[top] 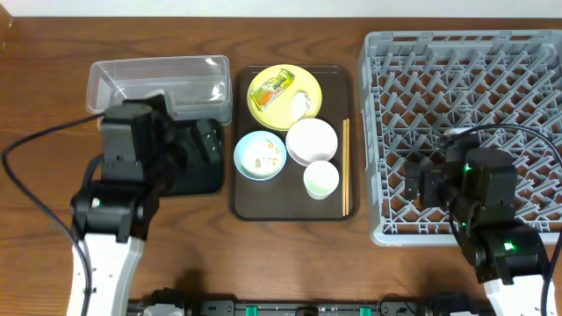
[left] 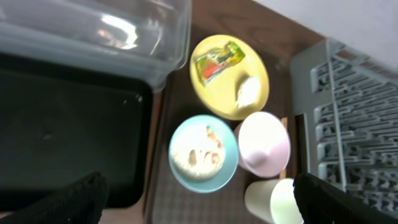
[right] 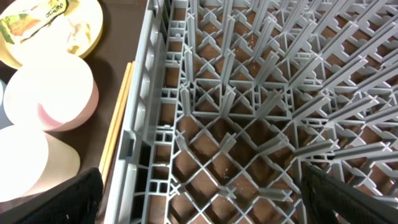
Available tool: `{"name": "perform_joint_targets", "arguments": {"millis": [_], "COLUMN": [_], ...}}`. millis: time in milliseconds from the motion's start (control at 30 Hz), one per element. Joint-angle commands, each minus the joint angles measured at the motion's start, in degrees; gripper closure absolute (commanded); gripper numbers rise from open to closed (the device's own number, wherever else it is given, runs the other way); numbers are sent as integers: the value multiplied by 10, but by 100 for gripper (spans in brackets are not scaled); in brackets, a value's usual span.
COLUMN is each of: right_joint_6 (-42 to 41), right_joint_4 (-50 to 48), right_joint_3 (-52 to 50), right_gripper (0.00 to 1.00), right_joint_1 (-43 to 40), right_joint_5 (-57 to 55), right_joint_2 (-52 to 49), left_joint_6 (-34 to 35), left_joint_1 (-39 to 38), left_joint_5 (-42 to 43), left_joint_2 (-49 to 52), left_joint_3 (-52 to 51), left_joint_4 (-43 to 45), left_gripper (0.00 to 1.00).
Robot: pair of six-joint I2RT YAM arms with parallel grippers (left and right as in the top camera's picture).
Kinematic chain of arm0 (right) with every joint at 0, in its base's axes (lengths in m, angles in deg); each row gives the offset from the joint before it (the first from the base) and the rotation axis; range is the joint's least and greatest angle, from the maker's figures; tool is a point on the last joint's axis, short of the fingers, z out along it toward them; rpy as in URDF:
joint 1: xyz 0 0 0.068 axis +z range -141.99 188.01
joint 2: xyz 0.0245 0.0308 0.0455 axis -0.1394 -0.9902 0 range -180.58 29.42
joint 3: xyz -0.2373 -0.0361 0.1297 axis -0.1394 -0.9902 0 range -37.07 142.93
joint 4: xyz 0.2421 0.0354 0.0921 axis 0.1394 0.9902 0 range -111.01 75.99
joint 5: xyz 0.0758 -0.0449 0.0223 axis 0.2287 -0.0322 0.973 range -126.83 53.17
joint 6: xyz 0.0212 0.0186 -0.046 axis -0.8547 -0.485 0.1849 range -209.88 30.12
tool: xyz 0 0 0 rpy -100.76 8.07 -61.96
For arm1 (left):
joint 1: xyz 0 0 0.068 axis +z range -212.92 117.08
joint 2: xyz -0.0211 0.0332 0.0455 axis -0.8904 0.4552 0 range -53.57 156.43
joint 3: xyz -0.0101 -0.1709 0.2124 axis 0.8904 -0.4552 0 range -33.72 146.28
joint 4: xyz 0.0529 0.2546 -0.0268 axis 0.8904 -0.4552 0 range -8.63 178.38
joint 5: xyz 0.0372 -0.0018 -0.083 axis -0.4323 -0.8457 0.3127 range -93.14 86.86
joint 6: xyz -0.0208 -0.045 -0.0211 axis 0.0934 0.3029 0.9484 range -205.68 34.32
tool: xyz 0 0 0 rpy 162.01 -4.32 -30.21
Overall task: Sort waste into correct bins and load items into the dishwasher rack
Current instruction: 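Raise the left arm and move the left gripper over the yellow plate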
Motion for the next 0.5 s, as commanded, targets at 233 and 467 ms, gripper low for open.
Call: {"name": "perform_joint_targets", "arguments": {"millis": [233, 467], "right_joint_6": [2, 2], "right_joint_4": [0, 3], "right_joint_3": [10, 10], "right_gripper": [1, 1], "right_joint_1": [7, 7], "right_joint_5": [2, 2], "right_joint_2": [0, -5], "left_joint_6": [-111, -123], "left_joint_1": [-33, -47], "left_joint_5": [11, 11], "left_joint_2": [223, 263], "left_joint_3": [215, 248], "left_joint_4": [-57, -196], "left_gripper": [2, 2]}}
